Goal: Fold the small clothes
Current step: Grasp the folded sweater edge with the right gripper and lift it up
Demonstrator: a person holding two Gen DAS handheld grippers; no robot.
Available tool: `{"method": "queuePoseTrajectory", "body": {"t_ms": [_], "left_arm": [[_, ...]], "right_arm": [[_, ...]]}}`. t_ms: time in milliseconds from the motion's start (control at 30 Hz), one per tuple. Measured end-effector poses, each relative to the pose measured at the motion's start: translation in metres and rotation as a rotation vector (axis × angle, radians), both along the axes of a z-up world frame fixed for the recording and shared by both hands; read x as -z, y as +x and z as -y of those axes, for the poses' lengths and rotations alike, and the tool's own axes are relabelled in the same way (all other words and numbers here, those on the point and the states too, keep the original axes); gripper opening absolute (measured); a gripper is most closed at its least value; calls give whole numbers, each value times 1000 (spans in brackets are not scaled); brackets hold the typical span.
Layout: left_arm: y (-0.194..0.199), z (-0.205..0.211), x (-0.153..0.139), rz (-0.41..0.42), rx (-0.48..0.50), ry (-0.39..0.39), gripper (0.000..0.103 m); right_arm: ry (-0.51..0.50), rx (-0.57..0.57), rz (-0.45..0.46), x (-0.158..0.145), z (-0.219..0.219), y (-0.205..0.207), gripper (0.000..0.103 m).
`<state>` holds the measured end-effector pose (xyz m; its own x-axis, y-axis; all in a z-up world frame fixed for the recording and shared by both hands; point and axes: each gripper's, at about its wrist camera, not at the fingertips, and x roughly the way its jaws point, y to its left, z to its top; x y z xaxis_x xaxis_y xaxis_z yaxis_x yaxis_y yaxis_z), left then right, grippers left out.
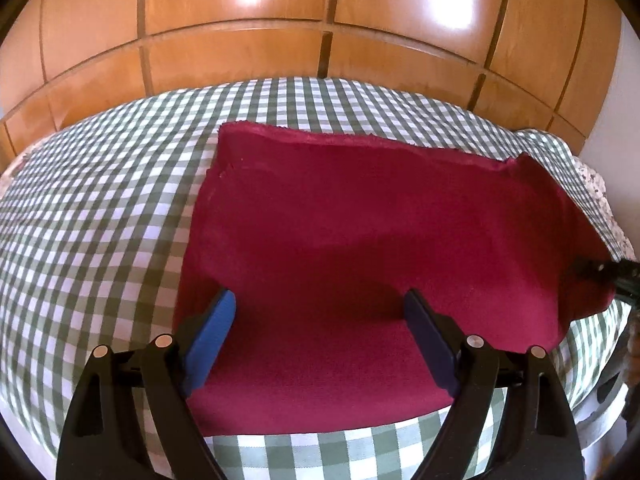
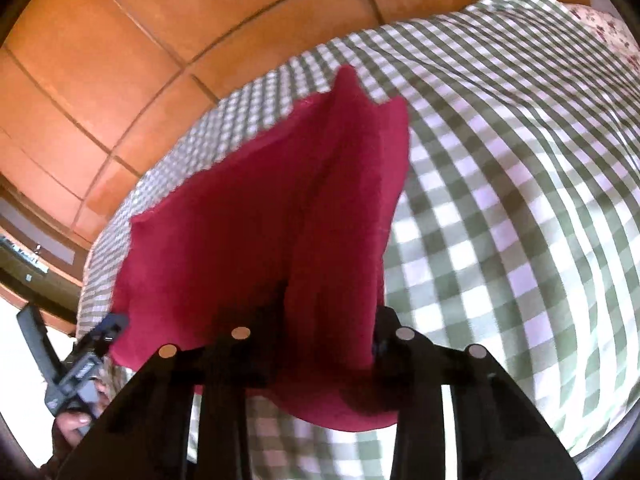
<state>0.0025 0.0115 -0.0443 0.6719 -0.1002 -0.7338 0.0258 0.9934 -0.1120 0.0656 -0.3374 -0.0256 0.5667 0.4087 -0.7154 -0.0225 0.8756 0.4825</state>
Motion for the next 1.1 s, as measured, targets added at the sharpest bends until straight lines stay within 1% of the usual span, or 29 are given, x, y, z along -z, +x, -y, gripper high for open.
{"method": "queuePoseTrajectory", "body": {"t_ms": [167, 300, 400, 433, 467, 500, 600, 667, 733, 800, 867, 933, 1033, 1067, 1100], "left_arm": [[-1, -3, 0, -3, -1, -27, 85], [-2, -11, -4, -5, 7, -86, 85], [-2, -25, -9, -8, 24, -190, 85], [-2, -34, -11, -12, 36, -255, 85], [-3, -39, -12, -14, 47, -303, 85], [-3, -47, -14, -17, 65, -377, 85], [-3, -67, -21, -7, 104, -550, 85], [-1, -74, -25, -1, 123, -615, 85], [5, -75, -27, -12, 152, -646, 85], [13, -75, -26, -31, 155, -664, 85], [22, -73, -25, -51, 174, -693, 87], [32, -68, -22, -74, 180, -707, 87], [49, -60, -13, -139, 180, -713, 88], [55, -59, -10, -158, 171, -714, 88], [59, -56, -9, -169, 171, -715, 88]], "right_arm": [[0, -71, 68, -29, -28, -3, 29], [-20, -156, 115, -51, -69, 2, 27], [-38, -224, 144, -63, -102, 6, 27], [-48, -251, 151, -65, -115, 6, 27], [-60, -278, 156, -66, -128, 7, 27], [-71, -304, 159, -67, -140, 8, 26], [-134, -393, 155, -56, -186, 12, 26], [-169, -435, 151, -46, -206, 8, 25], [-215, -476, 150, -32, -227, 8, 24], [-260, -515, 174, -24, -244, 3, 22], [-272, -548, 189, -18, -254, -4, 22], [-293, -561, 215, -14, -258, -9, 22], [-271, -568, 235, -14, -255, -11, 22], [-262, -572, 241, -15, -252, -13, 26], [-246, -576, 246, -17, -249, -15, 39]]}}
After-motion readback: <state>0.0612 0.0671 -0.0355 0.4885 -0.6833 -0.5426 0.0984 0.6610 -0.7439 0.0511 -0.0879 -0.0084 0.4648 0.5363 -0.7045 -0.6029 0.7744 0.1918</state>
